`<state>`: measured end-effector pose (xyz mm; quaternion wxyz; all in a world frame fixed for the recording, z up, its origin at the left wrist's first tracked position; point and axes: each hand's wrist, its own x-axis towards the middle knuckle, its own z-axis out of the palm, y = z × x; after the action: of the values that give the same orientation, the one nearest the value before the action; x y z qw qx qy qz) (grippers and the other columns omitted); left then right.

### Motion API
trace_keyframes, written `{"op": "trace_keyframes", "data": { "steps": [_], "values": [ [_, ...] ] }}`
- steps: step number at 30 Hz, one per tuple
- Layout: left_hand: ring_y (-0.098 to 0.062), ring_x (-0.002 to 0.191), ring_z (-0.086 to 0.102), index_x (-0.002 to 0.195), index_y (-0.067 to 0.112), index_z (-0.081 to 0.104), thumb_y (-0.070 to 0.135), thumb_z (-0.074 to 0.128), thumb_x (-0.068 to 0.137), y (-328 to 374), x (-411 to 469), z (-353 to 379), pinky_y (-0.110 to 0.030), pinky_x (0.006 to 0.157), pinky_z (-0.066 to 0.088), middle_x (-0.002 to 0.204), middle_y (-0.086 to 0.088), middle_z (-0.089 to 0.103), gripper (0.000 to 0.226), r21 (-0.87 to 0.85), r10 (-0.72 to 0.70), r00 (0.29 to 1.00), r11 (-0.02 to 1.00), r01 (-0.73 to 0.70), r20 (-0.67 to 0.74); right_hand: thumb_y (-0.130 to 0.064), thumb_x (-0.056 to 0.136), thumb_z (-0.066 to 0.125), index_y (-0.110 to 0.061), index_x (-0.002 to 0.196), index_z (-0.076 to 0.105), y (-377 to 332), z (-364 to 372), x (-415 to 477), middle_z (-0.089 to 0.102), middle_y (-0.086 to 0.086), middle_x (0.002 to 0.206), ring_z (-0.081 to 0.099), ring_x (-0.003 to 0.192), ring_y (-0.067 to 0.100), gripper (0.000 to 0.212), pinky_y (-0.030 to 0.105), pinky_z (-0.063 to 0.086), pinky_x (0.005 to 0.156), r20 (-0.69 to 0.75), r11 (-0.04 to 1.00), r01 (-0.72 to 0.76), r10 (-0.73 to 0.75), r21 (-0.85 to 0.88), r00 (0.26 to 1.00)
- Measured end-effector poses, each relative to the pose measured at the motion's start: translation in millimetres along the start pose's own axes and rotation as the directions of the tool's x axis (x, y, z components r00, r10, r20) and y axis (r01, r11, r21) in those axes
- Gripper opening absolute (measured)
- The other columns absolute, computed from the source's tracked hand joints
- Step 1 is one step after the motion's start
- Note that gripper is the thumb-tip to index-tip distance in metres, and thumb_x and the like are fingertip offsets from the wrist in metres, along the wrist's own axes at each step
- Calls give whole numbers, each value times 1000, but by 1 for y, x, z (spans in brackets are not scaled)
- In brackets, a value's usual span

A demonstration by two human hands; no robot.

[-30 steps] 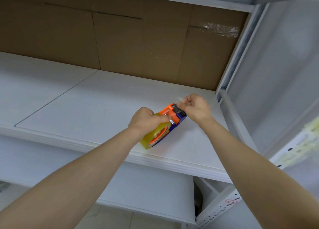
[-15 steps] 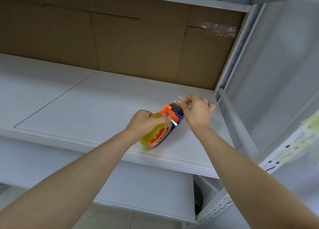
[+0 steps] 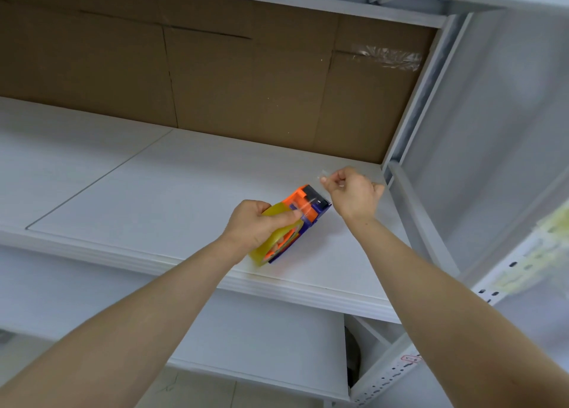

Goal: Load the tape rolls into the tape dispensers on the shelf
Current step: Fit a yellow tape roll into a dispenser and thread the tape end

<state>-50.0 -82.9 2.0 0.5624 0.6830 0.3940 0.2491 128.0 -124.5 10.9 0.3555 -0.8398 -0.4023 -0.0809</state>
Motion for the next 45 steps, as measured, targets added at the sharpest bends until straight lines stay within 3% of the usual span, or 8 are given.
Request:
{"op": "trace_keyframes", "data": {
  "steps": [5,12,22,25,29,34,39,45],
  "values": [
    [-8,58,66,70,18,65,43,73,73,-2,2,-2,-20,57,53,71,2,70,27,-18,-10,1000,1000,10,-12,-42,93,49,-15,100,59,2,3,0,68,3,98,57,101,23,30,28,19,83,37,999,-22,21,25,999],
    [-8,49,64,77,14,64,22,64,85,-5,2,-8,-13,47,51,72,-5,68,11,-135,-39,995,990,52,92,-41,95,45,-13,104,56,0,1,5,67,6,101,56,104,24,31,35,26,96,105,999,-33,32,8,994],
    [-24,79,68,73,16,64,36,70,79,-12,7,-2,-35,76,55,85,-9,71,22,-129,17,999,991,-21,-30,-41,92,51,-13,101,57,0,0,7,55,-5,86,44,89,13,31,27,20,86,124,987,-107,91,123,988],
    [-28,82,69,71,15,64,39,70,78,-13,6,1,-39,79,55,88,-12,72,26,-110,27,996,993,-36,-88,-42,90,54,-14,91,58,2,3,9,57,-5,86,47,92,14,28,27,24,94,177,969,-191,162,157,971],
    [-30,80,69,63,17,62,38,72,76,-16,7,3,-41,80,55,76,-8,70,27,-125,29,989,991,-47,-143,-42,81,66,-21,66,53,7,4,15,58,-5,71,58,105,26,30,48,38,106,299,868,-380,288,319,910],
    [-22,69,67,61,18,62,36,73,76,-18,9,4,-38,76,55,68,-2,68,26,-128,36,987,990,-56,-158,-32,85,65,-3,115,55,0,-1,13,63,10,113,51,110,23,43,36,43,90,465,747,-567,387,349,796],
    [-18,61,66,58,14,62,33,74,76,-22,11,4,-32,67,54,59,1,67,28,-129,54,984,989,-76,-171,-30,81,70,-9,104,56,6,-5,12,57,6,109,46,102,19,34,34,35,84,612,651,-681,399,335,683],
    [-21,62,64,59,11,61,31,73,78,-23,13,3,-29,63,51,67,-12,67,30,-151,65,983,984,-91,-172,-20,76,60,-14,67,57,11,8,-6,60,2,66,53,65,15,10,23,38,59,876,197,-929,317,313,363]
  ]
}}
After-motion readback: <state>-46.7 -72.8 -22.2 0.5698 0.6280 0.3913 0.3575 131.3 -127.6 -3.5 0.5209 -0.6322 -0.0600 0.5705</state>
